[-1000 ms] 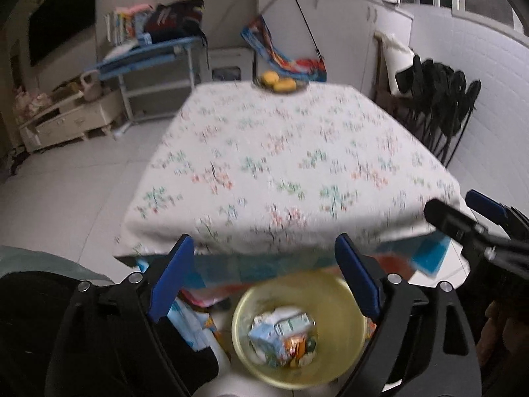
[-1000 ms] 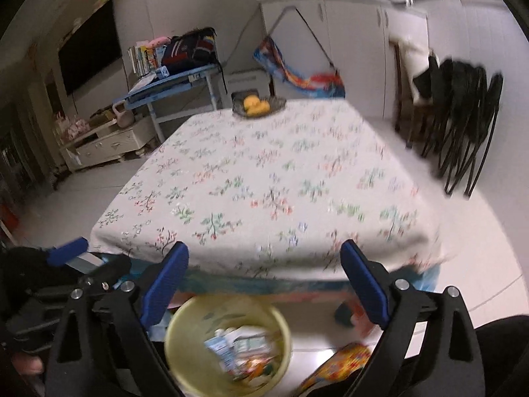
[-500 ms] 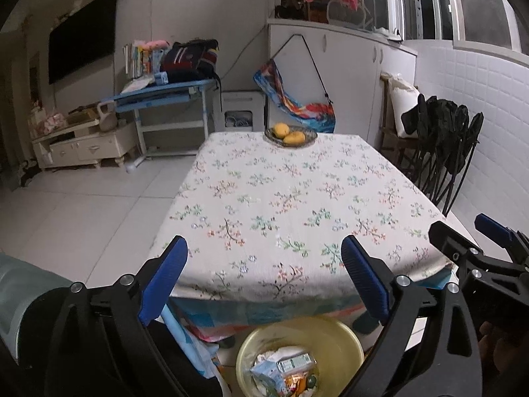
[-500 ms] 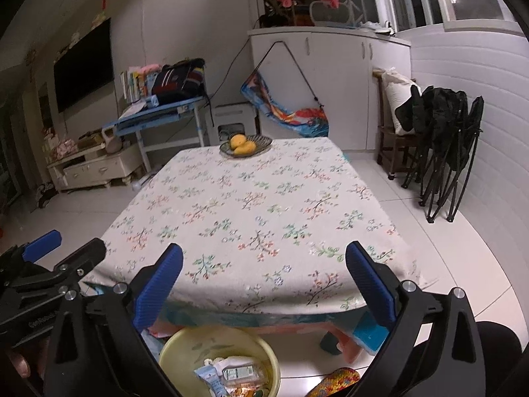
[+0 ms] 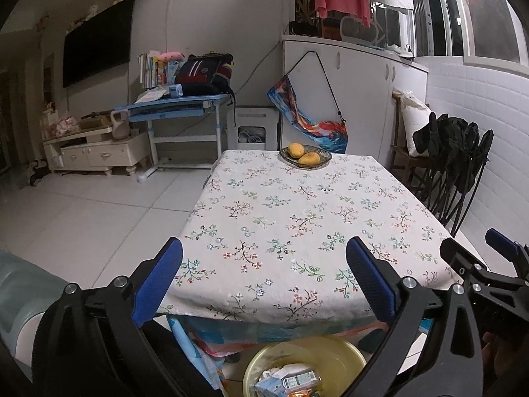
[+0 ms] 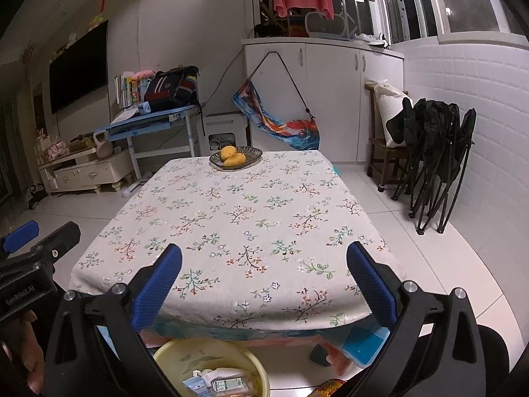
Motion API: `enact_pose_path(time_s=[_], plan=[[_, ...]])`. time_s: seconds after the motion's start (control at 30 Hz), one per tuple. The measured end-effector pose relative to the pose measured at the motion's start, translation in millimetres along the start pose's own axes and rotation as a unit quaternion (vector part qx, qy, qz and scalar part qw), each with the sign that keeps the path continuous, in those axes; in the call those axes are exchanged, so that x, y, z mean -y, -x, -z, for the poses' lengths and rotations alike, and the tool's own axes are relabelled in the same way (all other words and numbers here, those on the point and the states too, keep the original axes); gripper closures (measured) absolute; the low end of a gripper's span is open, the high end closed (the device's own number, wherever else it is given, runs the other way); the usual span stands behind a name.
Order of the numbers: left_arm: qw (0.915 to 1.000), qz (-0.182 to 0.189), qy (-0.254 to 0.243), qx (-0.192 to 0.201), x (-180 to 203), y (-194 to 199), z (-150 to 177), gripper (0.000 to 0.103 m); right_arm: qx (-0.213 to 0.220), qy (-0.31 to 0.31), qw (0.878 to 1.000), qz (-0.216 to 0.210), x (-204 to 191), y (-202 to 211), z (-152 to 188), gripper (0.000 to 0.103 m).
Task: Collect trash
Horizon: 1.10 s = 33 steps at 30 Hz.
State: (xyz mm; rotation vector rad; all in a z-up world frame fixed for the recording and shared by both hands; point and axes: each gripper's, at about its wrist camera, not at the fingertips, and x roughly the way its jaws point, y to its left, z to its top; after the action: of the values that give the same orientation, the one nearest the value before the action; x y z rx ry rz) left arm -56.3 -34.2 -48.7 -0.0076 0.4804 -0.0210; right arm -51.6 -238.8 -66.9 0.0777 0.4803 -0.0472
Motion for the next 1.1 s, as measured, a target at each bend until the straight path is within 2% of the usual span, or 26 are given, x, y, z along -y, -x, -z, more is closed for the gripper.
enact_pose_path(time_s=[1.1], plan=[[0.9999,-0.013,-0.007,0.002,1.4,-0.8,0.9,0.007,-0.008,0.004,1.000,-0.001,-2.5,-7.4,4.8,0.007]])
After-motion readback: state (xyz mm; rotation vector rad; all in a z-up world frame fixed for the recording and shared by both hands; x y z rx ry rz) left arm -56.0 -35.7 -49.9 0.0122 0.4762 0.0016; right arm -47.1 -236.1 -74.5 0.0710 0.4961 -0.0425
